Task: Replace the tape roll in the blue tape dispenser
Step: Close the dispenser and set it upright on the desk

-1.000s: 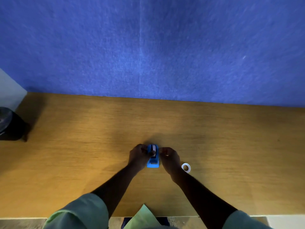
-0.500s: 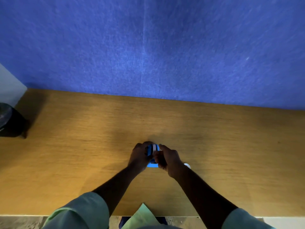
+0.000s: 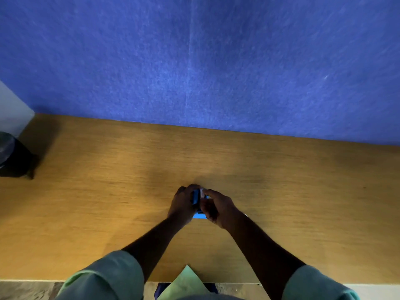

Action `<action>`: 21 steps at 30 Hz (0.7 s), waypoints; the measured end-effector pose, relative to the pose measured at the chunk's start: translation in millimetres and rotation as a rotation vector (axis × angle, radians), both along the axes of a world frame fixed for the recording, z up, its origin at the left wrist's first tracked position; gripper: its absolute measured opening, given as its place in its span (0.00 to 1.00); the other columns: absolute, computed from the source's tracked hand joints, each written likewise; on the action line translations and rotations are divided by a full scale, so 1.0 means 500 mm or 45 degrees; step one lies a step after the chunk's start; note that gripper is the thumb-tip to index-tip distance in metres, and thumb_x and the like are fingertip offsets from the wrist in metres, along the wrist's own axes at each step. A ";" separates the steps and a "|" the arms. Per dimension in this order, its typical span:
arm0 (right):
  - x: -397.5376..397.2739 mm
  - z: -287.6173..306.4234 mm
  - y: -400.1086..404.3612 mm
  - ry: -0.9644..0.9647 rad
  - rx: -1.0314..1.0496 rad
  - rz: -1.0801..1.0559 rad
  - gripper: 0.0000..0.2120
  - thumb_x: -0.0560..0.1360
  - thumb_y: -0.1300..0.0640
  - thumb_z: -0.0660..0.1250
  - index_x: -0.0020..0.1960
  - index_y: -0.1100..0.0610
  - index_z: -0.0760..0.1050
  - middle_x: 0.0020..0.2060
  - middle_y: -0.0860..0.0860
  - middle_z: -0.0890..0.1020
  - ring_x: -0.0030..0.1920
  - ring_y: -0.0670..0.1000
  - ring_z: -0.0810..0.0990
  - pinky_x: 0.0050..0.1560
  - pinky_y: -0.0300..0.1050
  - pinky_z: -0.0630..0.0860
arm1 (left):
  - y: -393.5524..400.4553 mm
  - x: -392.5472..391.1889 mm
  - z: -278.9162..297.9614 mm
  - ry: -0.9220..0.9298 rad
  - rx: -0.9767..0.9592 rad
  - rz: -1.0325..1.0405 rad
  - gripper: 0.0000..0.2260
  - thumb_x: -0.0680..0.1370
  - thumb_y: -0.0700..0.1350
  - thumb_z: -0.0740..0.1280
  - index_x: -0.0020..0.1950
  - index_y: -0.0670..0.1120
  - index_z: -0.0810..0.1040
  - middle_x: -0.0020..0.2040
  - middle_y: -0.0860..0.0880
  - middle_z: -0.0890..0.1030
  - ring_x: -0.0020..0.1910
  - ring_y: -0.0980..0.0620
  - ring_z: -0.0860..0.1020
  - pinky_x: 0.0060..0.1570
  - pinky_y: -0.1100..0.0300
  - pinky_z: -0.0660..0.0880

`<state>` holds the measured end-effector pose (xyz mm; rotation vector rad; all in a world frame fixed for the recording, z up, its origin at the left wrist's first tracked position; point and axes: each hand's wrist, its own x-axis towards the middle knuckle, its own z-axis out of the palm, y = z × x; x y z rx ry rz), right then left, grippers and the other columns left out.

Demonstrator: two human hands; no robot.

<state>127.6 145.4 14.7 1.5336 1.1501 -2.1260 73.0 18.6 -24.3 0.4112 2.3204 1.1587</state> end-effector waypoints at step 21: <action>0.024 -0.031 -0.038 0.018 0.297 0.085 0.08 0.76 0.63 0.72 0.48 0.69 0.83 0.31 0.58 0.82 0.26 0.51 0.77 0.30 0.44 0.72 | -0.016 -0.036 -0.006 0.040 -0.048 -0.139 0.25 0.74 0.38 0.72 0.70 0.52 0.77 0.66 0.49 0.81 0.64 0.52 0.79 0.63 0.59 0.75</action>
